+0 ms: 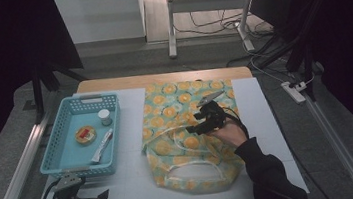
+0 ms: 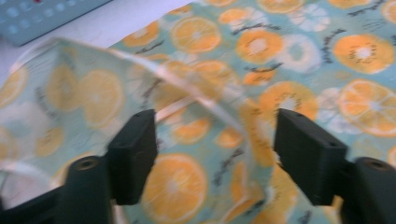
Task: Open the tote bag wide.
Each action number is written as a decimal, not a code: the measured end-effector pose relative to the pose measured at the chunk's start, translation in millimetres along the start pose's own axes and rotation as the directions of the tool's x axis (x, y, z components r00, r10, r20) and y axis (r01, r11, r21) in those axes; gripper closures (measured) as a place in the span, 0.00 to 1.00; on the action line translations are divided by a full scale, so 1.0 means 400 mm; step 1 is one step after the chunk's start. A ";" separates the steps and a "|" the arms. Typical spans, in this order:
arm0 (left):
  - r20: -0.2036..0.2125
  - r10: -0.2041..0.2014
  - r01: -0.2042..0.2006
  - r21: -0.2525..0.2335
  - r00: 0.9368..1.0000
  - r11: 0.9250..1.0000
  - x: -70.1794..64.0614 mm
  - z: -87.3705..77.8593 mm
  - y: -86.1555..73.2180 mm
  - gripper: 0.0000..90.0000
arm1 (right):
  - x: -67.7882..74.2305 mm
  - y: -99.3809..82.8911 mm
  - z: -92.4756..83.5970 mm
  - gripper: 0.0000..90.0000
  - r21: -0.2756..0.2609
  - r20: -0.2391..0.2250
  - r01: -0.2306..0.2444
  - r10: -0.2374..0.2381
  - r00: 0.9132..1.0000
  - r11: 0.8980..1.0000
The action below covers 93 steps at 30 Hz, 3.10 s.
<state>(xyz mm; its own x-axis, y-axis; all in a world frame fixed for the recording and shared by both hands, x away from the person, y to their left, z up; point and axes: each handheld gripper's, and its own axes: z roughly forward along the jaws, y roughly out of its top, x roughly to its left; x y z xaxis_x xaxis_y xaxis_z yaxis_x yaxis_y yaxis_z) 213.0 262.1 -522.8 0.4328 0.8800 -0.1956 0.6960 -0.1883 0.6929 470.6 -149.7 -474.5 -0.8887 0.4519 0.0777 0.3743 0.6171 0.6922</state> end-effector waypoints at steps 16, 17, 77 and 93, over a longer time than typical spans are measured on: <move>0.000 0.002 -0.002 -0.002 1.000 1.000 -0.001 -0.001 0.000 0.00 | 0.131 -0.087 0.009 0.00 0.094 -0.048 0.066 -0.062 0.997 0.993; 0.000 0.003 -0.003 -0.002 1.000 1.000 -0.001 -0.001 0.000 0.00 | 0.130 -0.095 0.015 0.00 0.107 -0.043 0.073 -0.069 0.997 0.992; 0.000 0.000 0.000 0.002 1.000 1.000 -0.001 0.001 0.000 0.00 | 0.058 -0.044 -0.041 1.00 0.026 -0.095 0.029 -0.026 0.995 0.999; 0.002 -0.002 0.002 -0.002 1.000 1.000 0.001 0.000 0.000 0.00 | 0.039 0.050 -0.058 1.00 -0.046 -0.112 0.017 -0.022 0.993 0.999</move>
<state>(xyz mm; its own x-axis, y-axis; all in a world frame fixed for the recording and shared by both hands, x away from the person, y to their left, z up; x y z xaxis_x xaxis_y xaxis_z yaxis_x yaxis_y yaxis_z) 213.1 262.4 -523.0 0.4328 0.8794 -0.1983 0.6958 -0.1860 0.6938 458.0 -145.2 -442.7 -0.9208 0.3631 0.1424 0.3466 0.5945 0.7256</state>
